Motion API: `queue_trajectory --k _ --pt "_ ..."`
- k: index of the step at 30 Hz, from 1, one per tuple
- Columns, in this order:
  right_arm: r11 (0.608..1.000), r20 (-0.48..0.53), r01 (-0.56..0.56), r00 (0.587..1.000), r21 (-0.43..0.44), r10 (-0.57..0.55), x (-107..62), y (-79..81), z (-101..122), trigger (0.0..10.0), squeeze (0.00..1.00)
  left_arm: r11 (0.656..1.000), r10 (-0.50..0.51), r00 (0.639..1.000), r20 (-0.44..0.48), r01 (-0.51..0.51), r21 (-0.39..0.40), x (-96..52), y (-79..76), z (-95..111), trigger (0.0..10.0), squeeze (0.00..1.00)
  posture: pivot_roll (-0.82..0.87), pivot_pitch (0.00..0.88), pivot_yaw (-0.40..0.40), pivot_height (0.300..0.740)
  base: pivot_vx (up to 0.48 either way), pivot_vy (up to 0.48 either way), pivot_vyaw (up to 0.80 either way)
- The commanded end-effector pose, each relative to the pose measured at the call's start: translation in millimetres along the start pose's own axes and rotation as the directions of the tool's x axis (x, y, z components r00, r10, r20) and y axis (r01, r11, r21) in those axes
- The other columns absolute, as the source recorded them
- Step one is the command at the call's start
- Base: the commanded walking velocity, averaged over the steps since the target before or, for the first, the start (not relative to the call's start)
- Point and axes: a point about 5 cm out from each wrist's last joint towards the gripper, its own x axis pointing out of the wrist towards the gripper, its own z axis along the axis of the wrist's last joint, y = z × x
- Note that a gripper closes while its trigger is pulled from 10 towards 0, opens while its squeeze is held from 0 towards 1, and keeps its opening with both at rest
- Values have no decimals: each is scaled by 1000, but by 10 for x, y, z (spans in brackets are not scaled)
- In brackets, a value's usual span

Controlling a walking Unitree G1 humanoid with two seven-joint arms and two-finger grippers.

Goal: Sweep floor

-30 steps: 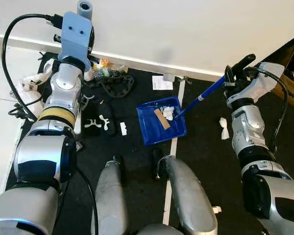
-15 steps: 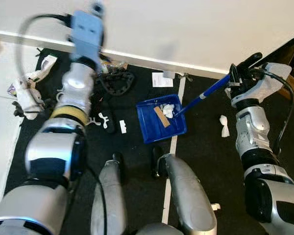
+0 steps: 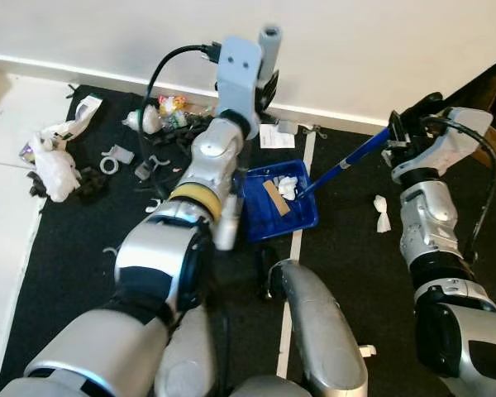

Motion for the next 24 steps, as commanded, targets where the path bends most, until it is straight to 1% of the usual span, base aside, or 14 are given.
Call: queue_trajectory --k 1,4,6,7,8,9,10,11,12,13,15,17,22,24 --pt "999 -98 36 995 38 -32 -138 -74 -213 0 0 999 -23 990 140 27 -29 140 -141 310 10000 0 -68 447 -81 740 0 0 0" --pt "998 -86 38 996 50 -34 -110 -54 -190 0 0 1000 -1 980 200 1 -3 191 -65 521 10000 0 -68 440 -74 740 0 0 0" --pt "998 -84 26 996 55 -22 -89 2 -194 0 0 981 35 990 136 -60 186 163 155 550 10000 0 -51 432 -66 740 0 0 0" --pt "998 -84 26 996 55 -22 -89 2 -194 0 0 981 35 990 136 -60 186 163 155 550 10000 0 -51 432 -66 740 0 0 0" --pt "998 -80 20 997 61 -15 -81 28 -193 0 0 957 79 993 91 -101 274 97 336 504 10000 0 -43 435 -61 740 0 0 0" --pt "998 -80 20 997 61 -15 -81 28 -193 0 0 957 79 993 91 -101 274 97 336 504 10000 0 -43 435 -61 740 0 0 0" --pt "998 -80 15 997 65 -10 -84 48 -202 0 0 926 122 991 52 -133 352 9 525 454 10000 0 -40 430 -57 740 0 0 0" --pt "998 -80 15 997 65 -10 -84 48 -202 0 0 926 122 991 52 -133 352 9 525 454 10000 0 -40 430 -57 740 0 0 0" --pt "998 -80 12 997 68 -7 -92 54 -209 0 0 910 146 989 8 -137 392 -88 695 397 10000 0 -37 432 -56 740 0 0 0" --pt "998 -80 12 997 68 -7 -92 54 -209 0 0 910 146 989 8 -137 392 -88 695 397 10000 0 -37 432 -56 740 0 0 0" --pt "997 -87 12 996 75 -6 -126 38 -232 0 0 898 149 980 -133 -79 432 -295 953 226 10000 0 -34 451 -56 740 0 0 0" --pt "997 -101 9 995 74 -2 -153 22 -259 0 0 908 169 958 -230 -61 413 -454 1064 31 10000 0 -32 457 -70 740 0 0 0" --pt "998 -122 7 993 70 1 -173 2 -289 0 0 915 263 927 -268 -151 374 -625 1140 -196 10000 0 -35 461 -79 740 0 0 0" --pt "998 -132 6 991 61 3 -166 -6 -295 0 0 901 354 896 -267 -249 356 -786 1135 -430 10000 0 -42 466 -91 740 0 0 0"
